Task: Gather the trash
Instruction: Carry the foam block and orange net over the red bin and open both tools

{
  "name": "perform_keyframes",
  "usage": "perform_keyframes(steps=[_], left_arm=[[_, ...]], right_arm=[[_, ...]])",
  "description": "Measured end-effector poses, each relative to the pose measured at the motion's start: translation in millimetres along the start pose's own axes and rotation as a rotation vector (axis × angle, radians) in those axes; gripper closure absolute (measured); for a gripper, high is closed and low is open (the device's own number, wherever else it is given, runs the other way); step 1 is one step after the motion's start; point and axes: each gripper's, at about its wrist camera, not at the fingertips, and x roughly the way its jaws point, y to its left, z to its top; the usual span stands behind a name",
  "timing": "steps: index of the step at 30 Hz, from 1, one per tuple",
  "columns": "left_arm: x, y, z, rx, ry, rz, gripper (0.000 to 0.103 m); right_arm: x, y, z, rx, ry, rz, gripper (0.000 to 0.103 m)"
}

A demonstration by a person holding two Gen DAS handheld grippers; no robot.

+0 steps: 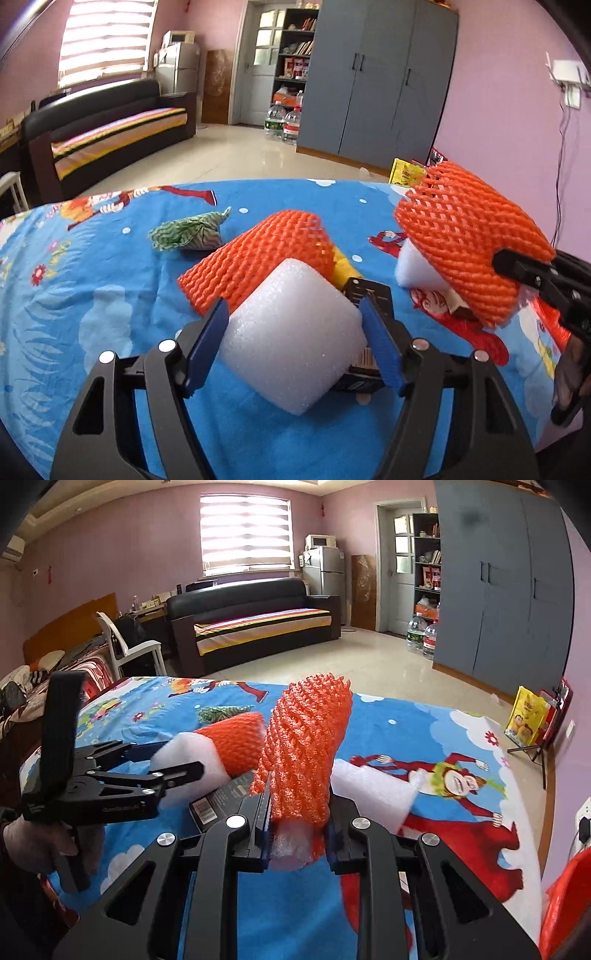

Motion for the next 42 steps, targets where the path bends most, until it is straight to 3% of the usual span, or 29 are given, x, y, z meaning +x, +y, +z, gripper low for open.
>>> perform_keyframes(steps=[5, 11, 22, 31, 34, 36, 42], left_arm=[[-21.4, -11.7, -10.3, 0.071, -0.056, 0.016, 0.034], [-40.1, -33.9, -4.8, 0.094, -0.123, -0.018, 0.034], [-38.3, -110.0, 14.8, 0.128, -0.144, -0.171, 0.033], [-23.4, -190.1, 8.9, 0.211, -0.149, -0.245, 0.033], [-25.2, -228.7, 9.4, 0.259, -0.193, -0.281, 0.033], [-24.8, -251.7, 10.3, 0.285, -0.203, -0.310, 0.033], [-16.7, -322.6, 4.2, 0.385, -0.213, -0.389, 0.032]], right_arm=[[-15.3, -9.4, -8.6, 0.005, -0.013, -0.009, 0.081], [-41.5, -13.5, -14.7, -0.016, -0.050, -0.042, 0.081], [-98.5, -65.8, -41.2, 0.057, -0.100, -0.167, 0.081], [-133.3, -109.1, -61.4, 0.121, -0.109, -0.280, 0.081], [-151.5, -123.8, -71.4, 0.137, -0.120, -0.350, 0.081], [-165.5, -139.1, -81.3, 0.160, -0.123, -0.423, 0.081], [-196.3, -192.8, -117.2, 0.289, -0.102, -0.533, 0.080]])
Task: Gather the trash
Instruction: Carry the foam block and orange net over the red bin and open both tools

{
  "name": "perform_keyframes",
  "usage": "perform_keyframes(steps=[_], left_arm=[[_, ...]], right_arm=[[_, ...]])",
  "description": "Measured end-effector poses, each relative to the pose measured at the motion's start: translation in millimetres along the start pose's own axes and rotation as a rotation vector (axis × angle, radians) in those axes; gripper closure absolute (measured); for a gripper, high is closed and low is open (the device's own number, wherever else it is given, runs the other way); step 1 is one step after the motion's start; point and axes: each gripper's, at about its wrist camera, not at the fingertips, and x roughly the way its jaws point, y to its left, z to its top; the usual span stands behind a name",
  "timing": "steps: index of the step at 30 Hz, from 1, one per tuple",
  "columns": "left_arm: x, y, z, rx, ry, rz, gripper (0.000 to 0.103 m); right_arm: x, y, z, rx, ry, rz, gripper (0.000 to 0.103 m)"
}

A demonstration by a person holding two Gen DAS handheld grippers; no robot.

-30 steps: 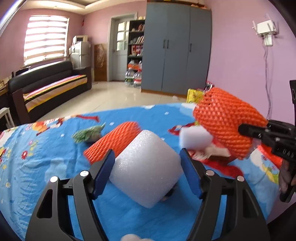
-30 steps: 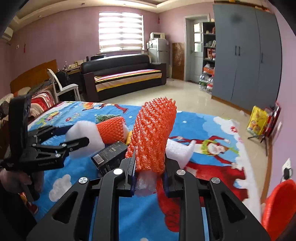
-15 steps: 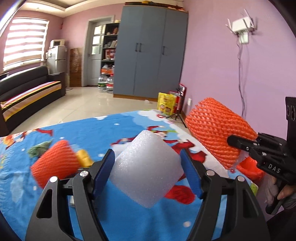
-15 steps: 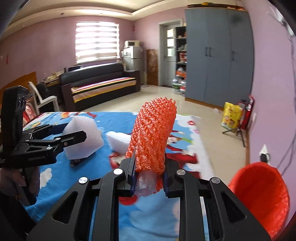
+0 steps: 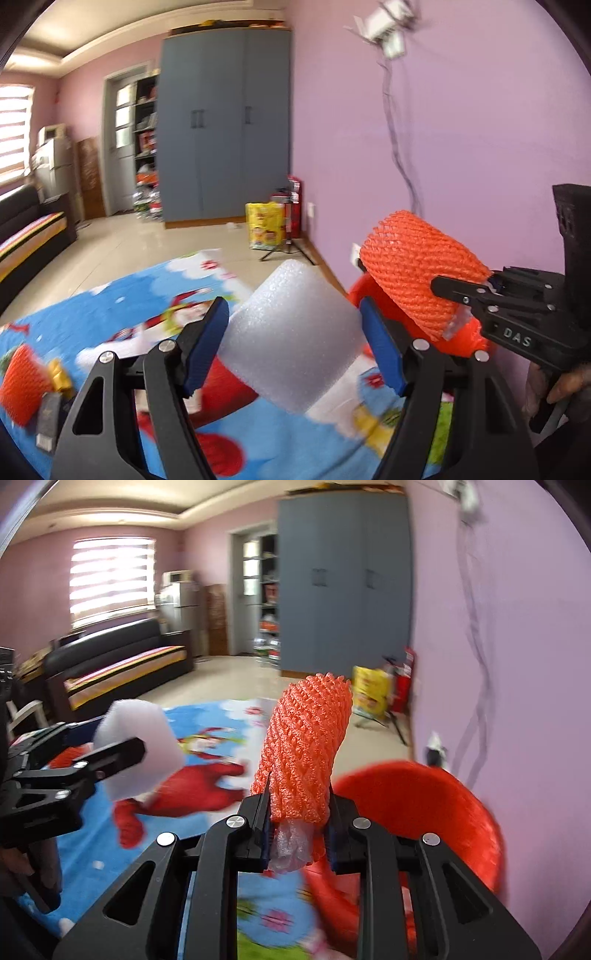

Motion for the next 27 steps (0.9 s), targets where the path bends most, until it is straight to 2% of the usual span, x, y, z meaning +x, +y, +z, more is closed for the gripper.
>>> perform_keyframes(steps=[4, 8, 14, 20, 27], left_arm=[[25.3, -41.5, 2.6, 0.109, 0.015, -0.041, 0.032], [53.5, -65.0, 1.3, 0.138, 0.051, -0.093, 0.032], [105.1, -81.9, 2.8, 0.090, 0.136, -0.156, 0.032], [142.7, -84.2, 5.4, 0.033, 0.196, -0.216, 0.032], [168.5, -77.5, 1.0, -0.021, 0.241, -0.256, 0.031]], right_arm=[[4.9, -36.8, -7.6, 0.068, 0.033, -0.052, 0.080], [5.7, -57.1, -9.7, 0.088, 0.043, -0.109, 0.080], [15.0, -85.7, -26.3, 0.132, 0.098, -0.165, 0.080], [22.4, -89.0, -34.0, 0.146, 0.131, -0.180, 0.080], [35.7, -87.7, -35.7, 0.154, 0.155, -0.184, 0.079]])
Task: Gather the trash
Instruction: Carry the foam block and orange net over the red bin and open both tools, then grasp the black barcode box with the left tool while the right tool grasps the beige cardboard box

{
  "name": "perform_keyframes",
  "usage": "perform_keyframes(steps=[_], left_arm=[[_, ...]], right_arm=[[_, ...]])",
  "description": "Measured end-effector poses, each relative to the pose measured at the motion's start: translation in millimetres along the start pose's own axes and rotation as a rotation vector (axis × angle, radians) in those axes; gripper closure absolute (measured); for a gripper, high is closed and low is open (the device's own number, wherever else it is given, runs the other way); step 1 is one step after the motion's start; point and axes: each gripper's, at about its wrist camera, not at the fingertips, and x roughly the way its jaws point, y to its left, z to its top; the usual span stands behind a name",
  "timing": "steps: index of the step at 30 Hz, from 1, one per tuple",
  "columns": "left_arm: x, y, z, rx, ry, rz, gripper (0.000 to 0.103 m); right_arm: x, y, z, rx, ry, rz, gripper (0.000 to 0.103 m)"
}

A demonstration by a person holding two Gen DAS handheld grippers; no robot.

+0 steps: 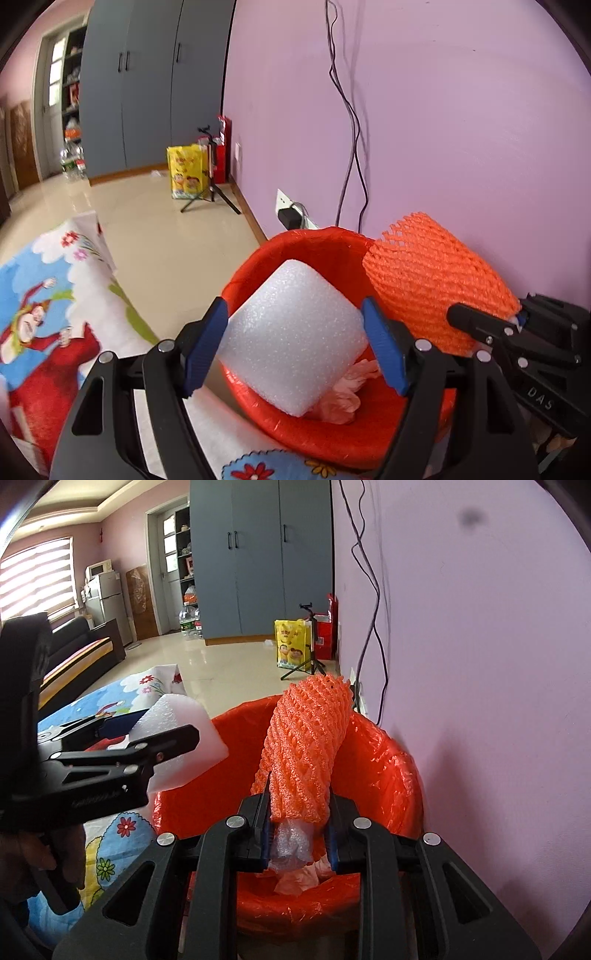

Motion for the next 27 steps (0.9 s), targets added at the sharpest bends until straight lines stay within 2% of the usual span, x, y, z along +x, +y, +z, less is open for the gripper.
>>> perform_keyframes(steps=[4, 6, 8, 13, 20, 24, 27], left_arm=[[5.5, -1.8, -3.7, 0.017, 0.004, 0.007, 0.026], [6.2, -2.5, -5.7, 0.023, 0.009, 0.009, 0.025], [5.1, -2.2, -6.3, 0.019, 0.006, 0.016, 0.024], [-1.7, 1.6, -4.8, 0.012, -0.007, 0.052, 0.021], [-35.7, 21.5, -5.7, 0.027, -0.024, 0.198, 0.010], [-73.8, 38.7, -12.2, 0.055, -0.049, 0.303, 0.005], [-110.2, 60.9, -22.7, 0.063, -0.067, 0.399, 0.005]], right_arm=[[5.0, -4.3, 1.8, 0.024, 0.006, -0.007, 0.075], [3.4, -6.1, 1.6, 0.034, 0.000, -0.011, 0.070], [0.1, -8.5, 0.9, 0.048, -0.012, -0.012, 0.053], [-4.0, -9.5, 1.0, 0.053, -0.029, -0.016, 0.051], [-11.9, -3.8, 1.1, 0.045, -0.061, -0.008, 0.051], [-18.6, 18.2, 3.5, 0.024, -0.096, 0.026, 0.038], [-22.4, 53.8, 7.5, -0.042, -0.127, 0.078, 0.035]])
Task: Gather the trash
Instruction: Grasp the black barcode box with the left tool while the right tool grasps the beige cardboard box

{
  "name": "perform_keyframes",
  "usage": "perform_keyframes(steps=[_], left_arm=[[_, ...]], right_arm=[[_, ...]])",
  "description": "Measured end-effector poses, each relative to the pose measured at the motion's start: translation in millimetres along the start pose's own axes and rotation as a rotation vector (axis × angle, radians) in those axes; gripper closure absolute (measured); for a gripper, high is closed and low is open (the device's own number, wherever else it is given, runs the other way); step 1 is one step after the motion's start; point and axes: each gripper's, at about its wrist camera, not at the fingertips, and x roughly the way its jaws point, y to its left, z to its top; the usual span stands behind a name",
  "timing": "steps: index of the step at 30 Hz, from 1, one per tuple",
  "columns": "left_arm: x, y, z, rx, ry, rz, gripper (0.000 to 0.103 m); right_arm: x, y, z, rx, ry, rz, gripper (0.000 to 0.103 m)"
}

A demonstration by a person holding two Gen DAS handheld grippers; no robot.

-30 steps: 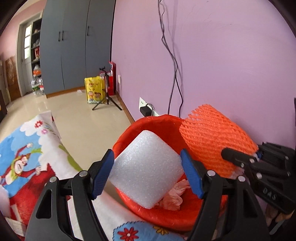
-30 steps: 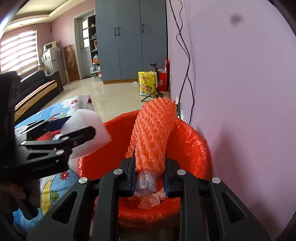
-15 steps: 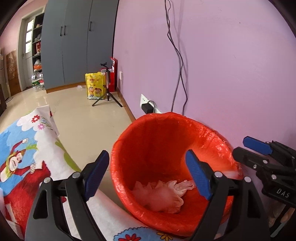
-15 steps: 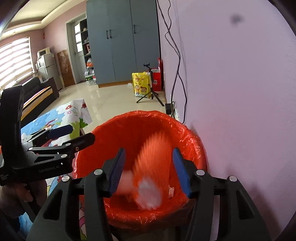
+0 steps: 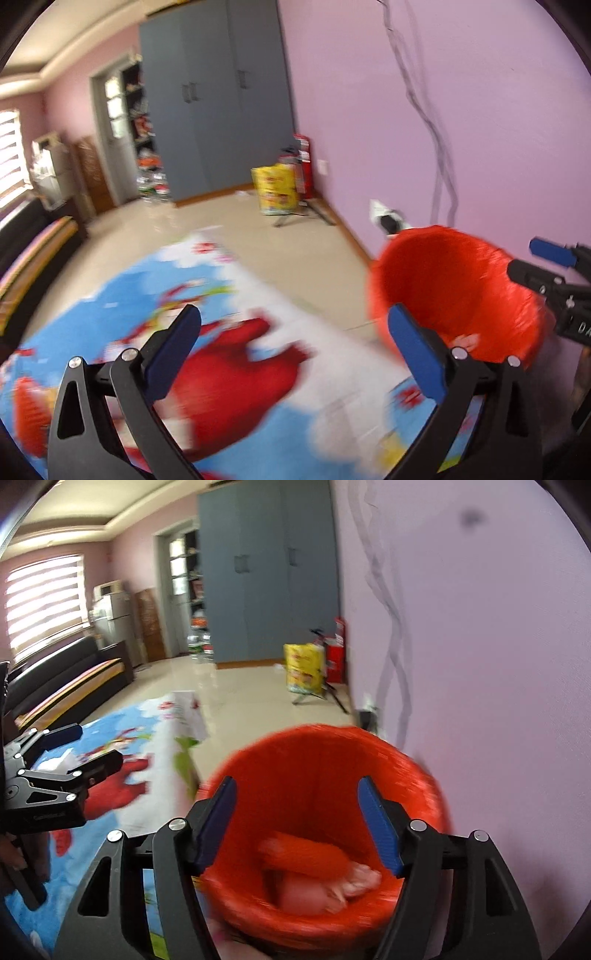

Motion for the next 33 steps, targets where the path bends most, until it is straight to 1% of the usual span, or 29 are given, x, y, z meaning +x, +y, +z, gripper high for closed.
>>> perform_keyframes(steps=[2, 3, 5, 6, 7, 9, 12, 14, 17, 20, 24, 28, 33], left_arm=[[-23.5, 32.8, -11.0, -0.037, -0.019, 0.054, 0.005], [-33.7, 46.2, -16.7, -0.056, -0.027, 0.069, 0.005], [-56.8, 77.2, -32.3, -0.101, -0.039, 0.108, 0.005], [-63.2, 86.8, -39.0, -0.111, -0.036, 0.123, 0.005], [-72.0, 102.2, -51.0, -0.118, -0.021, 0.149, 0.005], [-84.1, 122.0, -70.9, -0.109, -0.002, 0.199, 0.005], [-99.1, 146.8, -100.9, -0.087, 0.011, 0.284, 0.005], [-103.5, 164.1, -117.3, -0.098, 0.045, 0.303, 0.005], [-106.4, 187.0, -136.9, -0.135, 0.090, 0.304, 0.005], [-102.6, 200.1, -148.8, -0.139, 0.136, 0.314, 0.005], [-104.5, 217.6, -161.8, -0.192, 0.172, 0.283, 0.005], [-101.4, 231.4, -166.4, -0.249, 0.197, 0.255, 0.005], [-84.4, 229.4, -162.1, -0.273, 0.226, 0.228, 0.005]], right_arm=[[2.2, 24.4, 2.4, -0.034, -0.009, 0.041, 0.030], [4.1, 37.4, 3.4, -0.047, -0.007, 0.073, 0.028], [11.9, 70.0, 5.7, -0.080, 0.019, 0.163, 0.027], [13.6, 82.1, 6.1, -0.091, 0.031, 0.192, 0.023], [17.3, 96.2, 7.7, -0.108, 0.048, 0.223, 0.020], [24.3, 133.8, 8.5, -0.162, 0.083, 0.278, 0.019], [30.9, 178.7, 5.2, -0.227, 0.109, 0.319, 0.019], [37.0, 208.7, 0.9, -0.273, 0.136, 0.330, 0.019], [47.2, 238.3, -5.5, -0.325, 0.167, 0.328, 0.019], [59.1, 258.7, -10.3, -0.364, 0.200, 0.332, 0.019], [74.5, 281.3, -13.1, -0.415, 0.252, 0.370, 0.019], [90.3, 298.7, -18.8, -0.469, 0.292, 0.391, 0.019], [100.1, 309.1, -20.1, -0.502, 0.331, 0.419, 0.019]])
